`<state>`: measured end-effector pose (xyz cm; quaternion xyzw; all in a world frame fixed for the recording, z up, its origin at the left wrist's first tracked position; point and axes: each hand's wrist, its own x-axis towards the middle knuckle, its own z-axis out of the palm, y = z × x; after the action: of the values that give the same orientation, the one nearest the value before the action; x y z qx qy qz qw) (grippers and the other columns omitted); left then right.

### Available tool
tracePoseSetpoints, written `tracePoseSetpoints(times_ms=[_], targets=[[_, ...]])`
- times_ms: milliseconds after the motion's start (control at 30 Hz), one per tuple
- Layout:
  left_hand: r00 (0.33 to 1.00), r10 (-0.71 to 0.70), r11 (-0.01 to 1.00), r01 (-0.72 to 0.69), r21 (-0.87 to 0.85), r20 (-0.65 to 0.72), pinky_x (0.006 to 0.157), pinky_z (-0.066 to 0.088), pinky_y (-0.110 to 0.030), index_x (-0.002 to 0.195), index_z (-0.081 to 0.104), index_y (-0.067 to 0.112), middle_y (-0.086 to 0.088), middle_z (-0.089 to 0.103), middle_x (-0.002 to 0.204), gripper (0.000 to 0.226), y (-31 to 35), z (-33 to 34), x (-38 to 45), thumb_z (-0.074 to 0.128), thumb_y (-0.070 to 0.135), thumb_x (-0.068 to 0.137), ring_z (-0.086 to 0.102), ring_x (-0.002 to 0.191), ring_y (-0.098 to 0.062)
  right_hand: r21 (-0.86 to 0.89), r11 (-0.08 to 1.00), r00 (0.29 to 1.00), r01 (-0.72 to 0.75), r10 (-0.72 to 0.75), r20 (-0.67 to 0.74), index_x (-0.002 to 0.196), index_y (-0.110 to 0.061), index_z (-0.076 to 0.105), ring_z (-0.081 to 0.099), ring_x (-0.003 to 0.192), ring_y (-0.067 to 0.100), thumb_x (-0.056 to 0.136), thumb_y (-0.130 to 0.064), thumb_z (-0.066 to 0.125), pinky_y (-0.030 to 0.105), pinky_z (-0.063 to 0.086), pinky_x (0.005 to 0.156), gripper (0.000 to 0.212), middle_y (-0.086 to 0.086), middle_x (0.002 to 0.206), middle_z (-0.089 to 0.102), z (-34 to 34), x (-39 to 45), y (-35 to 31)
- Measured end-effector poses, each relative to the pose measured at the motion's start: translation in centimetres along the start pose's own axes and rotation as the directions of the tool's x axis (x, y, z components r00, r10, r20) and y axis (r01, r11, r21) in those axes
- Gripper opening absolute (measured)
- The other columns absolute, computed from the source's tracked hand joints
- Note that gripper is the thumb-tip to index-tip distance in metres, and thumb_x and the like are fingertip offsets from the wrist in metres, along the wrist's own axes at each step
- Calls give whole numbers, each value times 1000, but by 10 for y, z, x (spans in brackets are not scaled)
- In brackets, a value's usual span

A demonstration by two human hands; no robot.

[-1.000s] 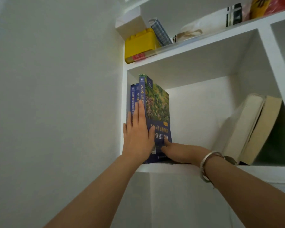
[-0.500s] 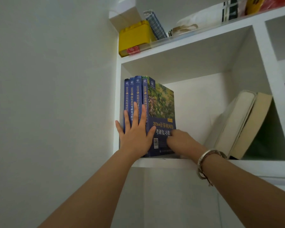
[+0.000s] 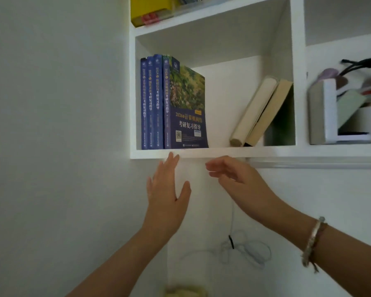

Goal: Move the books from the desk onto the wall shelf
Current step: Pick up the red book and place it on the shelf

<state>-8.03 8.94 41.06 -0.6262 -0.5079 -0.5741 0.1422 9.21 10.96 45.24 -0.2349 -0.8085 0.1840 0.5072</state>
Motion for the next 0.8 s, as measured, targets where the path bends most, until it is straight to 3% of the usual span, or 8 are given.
tracePoseSetpoints(times_ms=[167,267,433,500,567,633,800], targets=[[989,-92,993,100,-64,118,120,6,-46,145,25,31,15,20,154,54,14,24,-84,46,20,97,9,145,-6,-16,985,984,-174,175,41,106,-24,63,65,106,8,89,0,47,24,48,96,34,-6,113,68,-16,-74,45],[959,-156,981,179,-80,238,119,12,-48,146,27,29,13,24,154,54,16,45,-143,42,30,94,15,144,-9,-39,958,956,-285,287,65,104,-22,64,65,106,12,88,-1,48,24,47,95,32,-6,111,68,-20,-126,76],[866,-267,937,335,-95,423,115,27,-45,139,31,34,9,34,148,53,12,85,-247,46,31,88,30,137,-8,-110,856,844,-504,516,145,96,-27,63,64,105,12,90,-7,51,27,49,94,25,-5,109,68,-26,-216,128],[815,-296,926,373,-59,497,113,32,-41,137,30,35,10,36,144,50,10,101,-286,50,27,91,32,132,-2,-163,807,788,-567,590,178,95,-27,64,62,102,10,92,-14,51,27,51,86,18,-7,106,67,-28,-250,147],[716,-365,901,432,33,595,115,29,-39,140,29,32,7,33,148,51,6,115,-324,49,29,94,30,137,-8,-250,762,733,-598,646,214,96,-27,63,59,98,8,95,-21,51,16,43,74,13,-8,103,65,-28,-279,166],[573,-464,847,511,149,676,116,25,-33,145,27,24,4,28,152,54,4,128,-355,48,29,96,26,140,-13,-300,723,686,-623,689,235,93,-30,60,60,97,9,94,-23,51,17,40,73,12,-9,101,65,-27,-304,187],[224,-703,551,772,317,675,90,42,-24,142,32,16,-4,42,142,53,7,157,-408,50,32,95,50,118,-18,-416,651,585,-635,757,292,106,-29,63,62,96,11,93,-34,46,25,48,78,22,-11,104,65,-15,-343,219]])
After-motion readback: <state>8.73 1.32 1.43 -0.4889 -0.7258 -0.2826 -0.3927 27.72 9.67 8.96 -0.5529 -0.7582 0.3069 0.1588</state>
